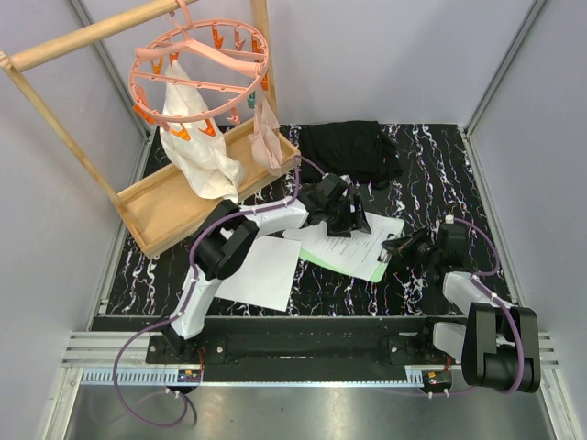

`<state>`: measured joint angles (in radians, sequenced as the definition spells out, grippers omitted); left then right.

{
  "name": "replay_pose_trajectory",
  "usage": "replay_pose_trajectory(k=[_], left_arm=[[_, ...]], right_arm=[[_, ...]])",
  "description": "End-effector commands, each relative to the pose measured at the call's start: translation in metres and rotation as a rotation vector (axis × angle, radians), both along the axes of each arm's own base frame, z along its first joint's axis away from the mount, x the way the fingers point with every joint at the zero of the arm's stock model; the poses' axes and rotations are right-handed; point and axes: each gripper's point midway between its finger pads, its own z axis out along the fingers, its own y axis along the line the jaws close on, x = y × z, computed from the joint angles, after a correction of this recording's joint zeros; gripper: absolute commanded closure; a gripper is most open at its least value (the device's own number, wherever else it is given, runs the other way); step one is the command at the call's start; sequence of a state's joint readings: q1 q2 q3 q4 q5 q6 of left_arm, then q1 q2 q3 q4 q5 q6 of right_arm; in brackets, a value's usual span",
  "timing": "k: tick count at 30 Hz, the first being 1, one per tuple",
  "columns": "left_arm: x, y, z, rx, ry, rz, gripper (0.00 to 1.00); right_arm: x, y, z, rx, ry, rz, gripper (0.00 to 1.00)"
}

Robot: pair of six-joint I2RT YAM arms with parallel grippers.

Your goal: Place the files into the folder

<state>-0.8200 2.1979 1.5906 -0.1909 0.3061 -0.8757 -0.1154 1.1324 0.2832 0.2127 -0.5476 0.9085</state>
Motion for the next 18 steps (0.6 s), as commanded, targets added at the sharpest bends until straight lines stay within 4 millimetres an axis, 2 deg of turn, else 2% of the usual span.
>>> replay_pose_trajectory(k=[1, 8, 12, 13, 14, 15, 16, 18], left_arm=[[-0.029, -0.015, 0.003, -0.027, 0.048, -0.029, 0.25], [-0.034, -0.018, 0.011, -0.041, 0.038, -0.037, 0.25], [-0.037, -0.021, 0.020, -0.060, 0.015, -0.066, 0.22], [-0.036, -0.022, 0.028, -0.070, -0.005, -0.077, 0.20], [-0.037, -0.022, 0.032, -0.067, -0.024, -0.085, 0.19], [-0.037, -0.020, 0.036, -0.054, -0.050, -0.103, 0.17], [-0.033, -0.019, 0.048, -0.057, -0.084, -0.104, 0.14], [-0.032, -0.015, 0.057, -0.037, -0.120, -0.124, 0.10]], right_arm=[[0.016, -0.001, 0.025, -0.019, -0.112, 0.011, 1.00], [0.016, -0.004, 0.019, -0.056, -0.091, 0.016, 1.00], [0.011, -0.005, 0.011, -0.079, -0.043, 0.025, 0.99], [0.013, -0.006, 0.016, -0.091, -0.043, 0.032, 0.94], [0.012, -0.008, 0.016, -0.117, -0.036, 0.043, 0.81], [0.001, -0.011, 0.006, -0.137, 0.047, 0.037, 0.72], [0.003, -0.014, 0.014, -0.158, 0.049, 0.032, 0.66], [-0.008, -0.023, 0.010, -0.220, 0.121, 0.019, 0.53]])
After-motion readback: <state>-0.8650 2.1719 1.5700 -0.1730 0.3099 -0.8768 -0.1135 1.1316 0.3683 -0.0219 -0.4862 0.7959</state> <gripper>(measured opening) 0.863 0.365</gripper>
